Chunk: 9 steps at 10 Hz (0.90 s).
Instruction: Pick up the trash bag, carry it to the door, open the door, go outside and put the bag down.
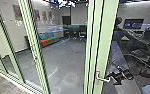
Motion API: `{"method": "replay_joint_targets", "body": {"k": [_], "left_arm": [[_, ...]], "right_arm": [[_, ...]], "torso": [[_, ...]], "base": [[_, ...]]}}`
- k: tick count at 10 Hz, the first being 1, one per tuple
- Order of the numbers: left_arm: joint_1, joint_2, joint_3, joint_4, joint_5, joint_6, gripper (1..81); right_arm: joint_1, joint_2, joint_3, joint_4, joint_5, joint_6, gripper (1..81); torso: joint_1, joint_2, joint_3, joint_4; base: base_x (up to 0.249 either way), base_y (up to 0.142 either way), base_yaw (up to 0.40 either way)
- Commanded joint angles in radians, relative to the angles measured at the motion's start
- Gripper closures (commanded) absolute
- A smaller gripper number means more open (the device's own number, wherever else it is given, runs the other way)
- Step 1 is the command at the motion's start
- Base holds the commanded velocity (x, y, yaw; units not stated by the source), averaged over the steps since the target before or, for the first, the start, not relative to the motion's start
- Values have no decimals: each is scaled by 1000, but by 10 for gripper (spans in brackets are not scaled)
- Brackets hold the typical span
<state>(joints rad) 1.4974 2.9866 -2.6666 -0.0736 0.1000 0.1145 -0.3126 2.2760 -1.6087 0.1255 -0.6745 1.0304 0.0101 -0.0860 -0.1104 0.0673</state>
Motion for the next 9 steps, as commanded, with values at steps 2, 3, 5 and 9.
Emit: {"method": "replay_joint_targets", "body": {"k": [2,3,5,9], "left_arm": [[-35,5,2,-6,69,1,811],[-29,2,2,-8,69,1,811],[-27,-4,2,-9,69,1,811],[-27,3,2,-5,69,2,811]], "right_arm": [[134,70,-108,5,-39,13,10],[128,82,-129,5,-39,16,10],[109,116,-157,5,-39,17,10],[-7,121,-140,5,-37,22,10]], "torso": [[0,0,0,0],[0,0,0,0],[0,0,0,0],[0,0,0,0]], "base": [[0,0,0],[0,0,0],[0,0,0],[0,0,0]]}}
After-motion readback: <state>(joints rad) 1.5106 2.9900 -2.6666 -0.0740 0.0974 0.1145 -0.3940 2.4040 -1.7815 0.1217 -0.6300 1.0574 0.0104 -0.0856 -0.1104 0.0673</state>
